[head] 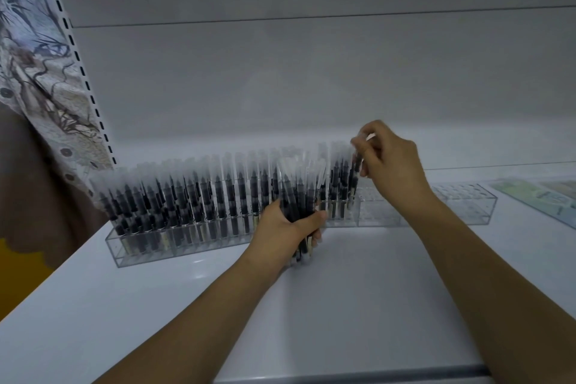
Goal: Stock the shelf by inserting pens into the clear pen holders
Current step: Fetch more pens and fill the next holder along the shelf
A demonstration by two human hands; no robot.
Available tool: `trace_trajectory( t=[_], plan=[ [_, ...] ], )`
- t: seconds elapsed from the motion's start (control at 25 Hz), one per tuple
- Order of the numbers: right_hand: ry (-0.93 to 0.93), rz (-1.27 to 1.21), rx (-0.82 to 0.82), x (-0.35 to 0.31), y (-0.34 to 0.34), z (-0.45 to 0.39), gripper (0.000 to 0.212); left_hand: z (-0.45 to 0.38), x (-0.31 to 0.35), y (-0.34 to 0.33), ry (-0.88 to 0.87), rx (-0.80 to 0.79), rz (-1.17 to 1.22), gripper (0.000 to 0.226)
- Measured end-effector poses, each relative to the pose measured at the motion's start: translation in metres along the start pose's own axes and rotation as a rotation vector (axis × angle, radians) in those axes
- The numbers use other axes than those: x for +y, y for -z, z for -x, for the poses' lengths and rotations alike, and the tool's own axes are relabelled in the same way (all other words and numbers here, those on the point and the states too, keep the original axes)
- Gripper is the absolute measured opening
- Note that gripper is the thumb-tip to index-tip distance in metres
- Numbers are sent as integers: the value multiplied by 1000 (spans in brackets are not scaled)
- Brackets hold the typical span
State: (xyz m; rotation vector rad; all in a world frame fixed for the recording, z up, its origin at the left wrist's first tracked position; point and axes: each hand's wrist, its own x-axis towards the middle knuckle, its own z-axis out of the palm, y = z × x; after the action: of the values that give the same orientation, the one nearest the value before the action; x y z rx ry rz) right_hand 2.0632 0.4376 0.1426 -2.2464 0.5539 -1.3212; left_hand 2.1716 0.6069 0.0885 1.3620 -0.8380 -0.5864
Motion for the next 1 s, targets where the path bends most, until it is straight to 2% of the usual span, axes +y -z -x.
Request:
trace_trajectory(
  t=[0.08,0.24,0.36,0.44,0.48,0.52,0.6,0.64,0.84,1.0],
  plan=[
    [-32,92,-109,4,-5,0,19,-1,0,0,-7,1,-7,20],
    [-68,205,-116,12,-2,-3,38,1,0,0,0,-6,0,19],
    [-80,276,18,7,1,-2,44,1,1,0,12,-8,16,17],
    [-57,127,134,-8,4,1,39,2,2,0,24,-10,25,15],
    [-41,16,111,-17,5,3,36,2,3,0,31,-11,27,15],
    [-32,-70,18,-25,4,7,34,3,3,0,37,-8,28,15],
    [-22,-92,-228,-38,-3,16,29,3,4,0,31,-2,32,13],
    [-25,-87,-293,-40,-8,18,28,3,4,-1,21,-1,32,11],
    [-142,-191,-266,-40,-10,16,21,3,7,-2,-13,18,-85,18],
    [-144,-187,-242,-44,-14,20,24,4,8,-7,-24,47,-156,23]
  ],
)
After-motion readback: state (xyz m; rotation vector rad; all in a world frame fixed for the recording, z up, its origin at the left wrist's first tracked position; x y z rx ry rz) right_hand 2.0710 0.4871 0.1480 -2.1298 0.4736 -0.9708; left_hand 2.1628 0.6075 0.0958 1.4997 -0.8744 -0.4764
